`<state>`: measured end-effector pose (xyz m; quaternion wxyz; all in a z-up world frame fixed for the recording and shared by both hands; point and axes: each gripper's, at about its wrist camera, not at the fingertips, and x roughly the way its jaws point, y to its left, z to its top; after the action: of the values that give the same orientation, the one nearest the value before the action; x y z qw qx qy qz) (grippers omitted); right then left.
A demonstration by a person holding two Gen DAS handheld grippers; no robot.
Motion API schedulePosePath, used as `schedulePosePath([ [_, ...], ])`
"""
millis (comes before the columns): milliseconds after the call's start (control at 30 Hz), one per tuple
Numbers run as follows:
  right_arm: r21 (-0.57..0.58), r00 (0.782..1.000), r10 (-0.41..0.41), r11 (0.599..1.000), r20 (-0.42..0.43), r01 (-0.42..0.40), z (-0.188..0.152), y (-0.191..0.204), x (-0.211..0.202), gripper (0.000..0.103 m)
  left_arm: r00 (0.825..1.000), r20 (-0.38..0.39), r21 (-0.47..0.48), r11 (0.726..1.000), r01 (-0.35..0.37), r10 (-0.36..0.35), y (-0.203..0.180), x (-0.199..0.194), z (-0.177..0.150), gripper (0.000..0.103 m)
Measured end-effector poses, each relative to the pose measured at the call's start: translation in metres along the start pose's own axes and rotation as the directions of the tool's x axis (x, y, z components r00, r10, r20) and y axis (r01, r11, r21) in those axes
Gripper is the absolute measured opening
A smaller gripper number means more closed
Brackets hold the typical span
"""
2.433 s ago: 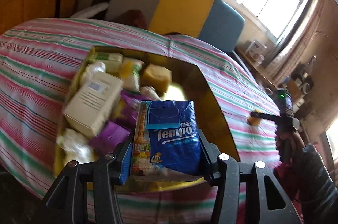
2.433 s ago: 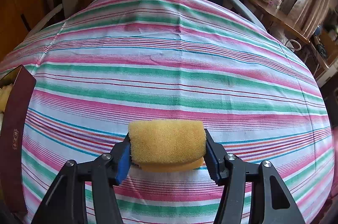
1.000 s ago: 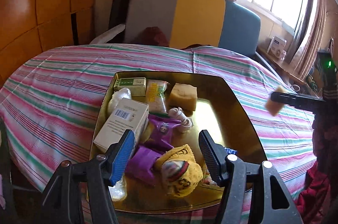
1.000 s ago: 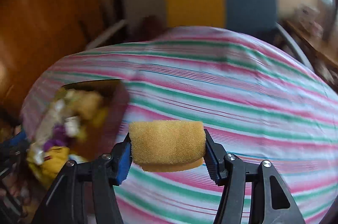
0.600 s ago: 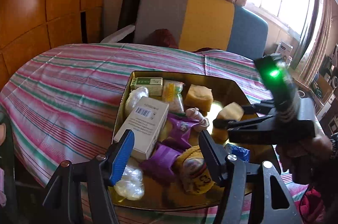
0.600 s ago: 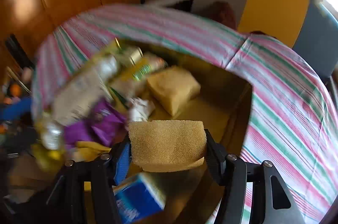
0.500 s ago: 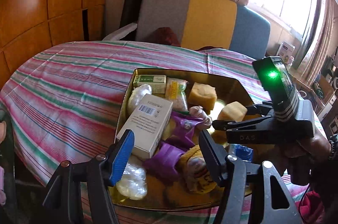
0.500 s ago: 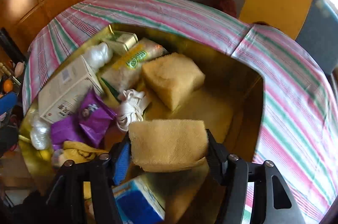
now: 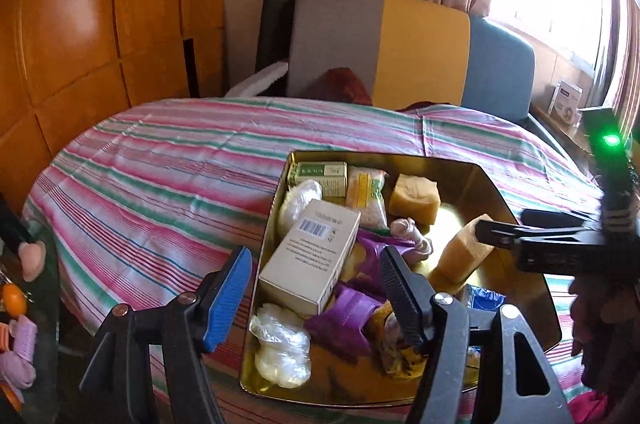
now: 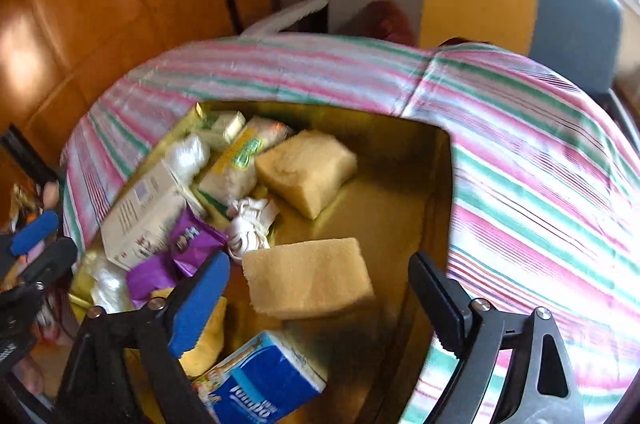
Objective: Organize objects
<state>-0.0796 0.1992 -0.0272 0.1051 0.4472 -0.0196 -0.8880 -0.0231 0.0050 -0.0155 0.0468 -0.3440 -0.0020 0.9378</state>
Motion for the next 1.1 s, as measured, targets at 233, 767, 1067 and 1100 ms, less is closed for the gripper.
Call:
schedulePosePath([
  [233, 0.113, 0.989, -0.090, 0.991, 0.118, 0.077, -0.025, 0.003, -0.041, 0.099, 0.997, 0.047, 0.037, 0.998, -0.056, 0.054, -0.009, -0.020, -0.001, 0.073],
  [767, 0.113, 0.942, -0.263, 0.963, 0.208, 0.243, -0.074, 0.042, -0.064, 0.100, 0.992, 0.059, 0.028, 0.993, -0.117, 0.115, -0.016, -0.039, -0.015, 0.073],
  [1067, 0.108, 0.938, -0.262, 0.964, 0.228, 0.243, -0.072, 0.047, -0.070, 0.100, 0.990, 0.068, 0.034, 0.991, -0.129, 0.127, -0.016, -0.042, -0.016, 0.072],
  [1100, 0.107, 0.937, -0.262, 0.964, 0.230, 0.243, -0.072, 0.047, -0.071, 0.100, 0.989, 0.077, 0.034, 0.991, -0.129, 0.126, -0.016, -0.043, -0.017, 0.071],
])
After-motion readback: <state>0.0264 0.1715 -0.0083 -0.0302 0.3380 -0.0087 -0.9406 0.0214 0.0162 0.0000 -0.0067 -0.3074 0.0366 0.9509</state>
